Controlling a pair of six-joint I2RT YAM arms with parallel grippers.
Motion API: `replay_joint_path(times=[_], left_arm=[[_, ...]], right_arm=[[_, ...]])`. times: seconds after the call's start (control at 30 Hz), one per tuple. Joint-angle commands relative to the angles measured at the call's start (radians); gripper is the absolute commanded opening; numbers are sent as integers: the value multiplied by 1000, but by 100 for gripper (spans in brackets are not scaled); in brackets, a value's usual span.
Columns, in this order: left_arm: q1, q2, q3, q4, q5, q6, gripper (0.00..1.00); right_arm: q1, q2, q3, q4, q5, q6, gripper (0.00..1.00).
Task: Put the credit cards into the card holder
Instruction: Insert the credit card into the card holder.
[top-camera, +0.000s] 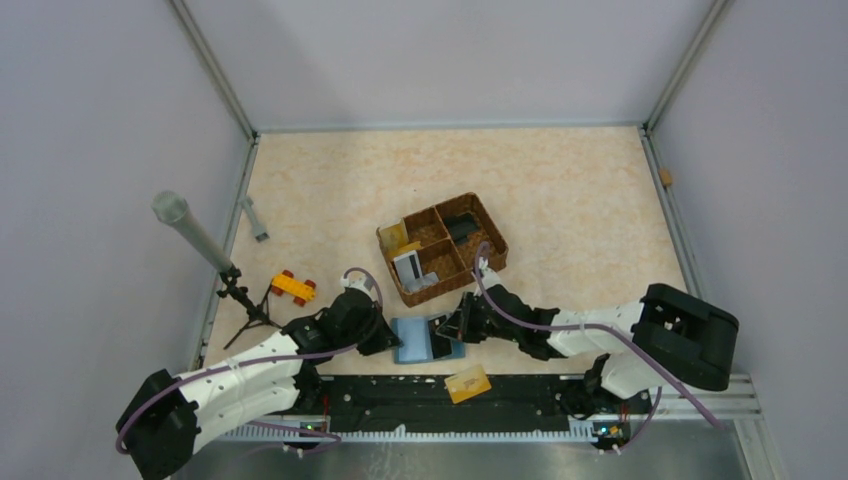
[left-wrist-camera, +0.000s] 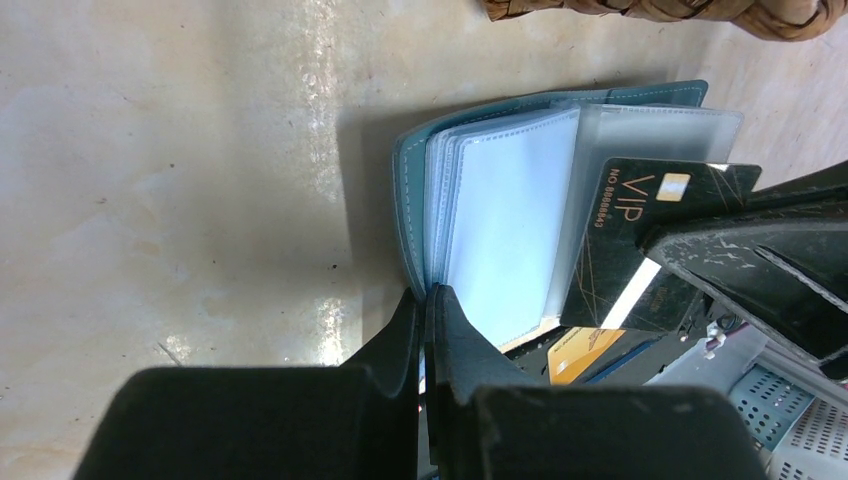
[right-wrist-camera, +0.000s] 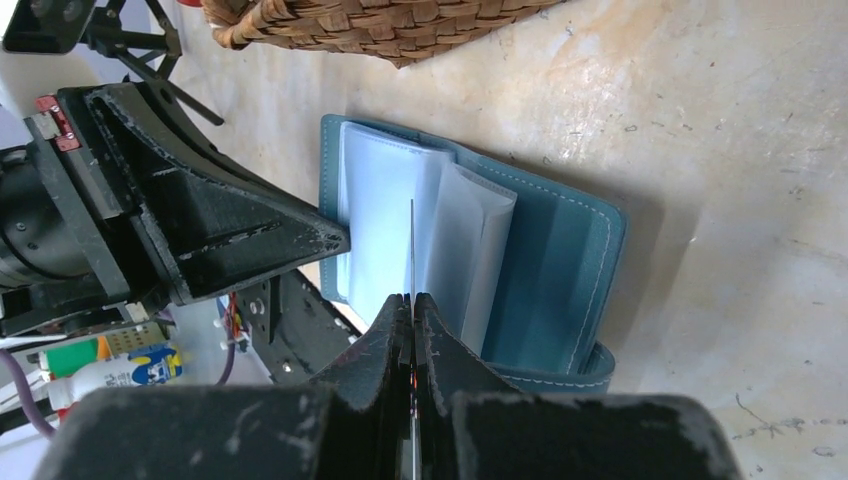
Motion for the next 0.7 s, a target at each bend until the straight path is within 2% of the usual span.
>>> replay_joint_path(times=[0.0, 0.67], left_arm=[[-3, 13, -29, -15, -43, 6, 0], [-2, 17, -41, 1, -35, 0, 0]], right_arm=[[-17, 48, 29, 88, -6, -16, 0], [-22, 179, 46, 224, -51, 2, 0]])
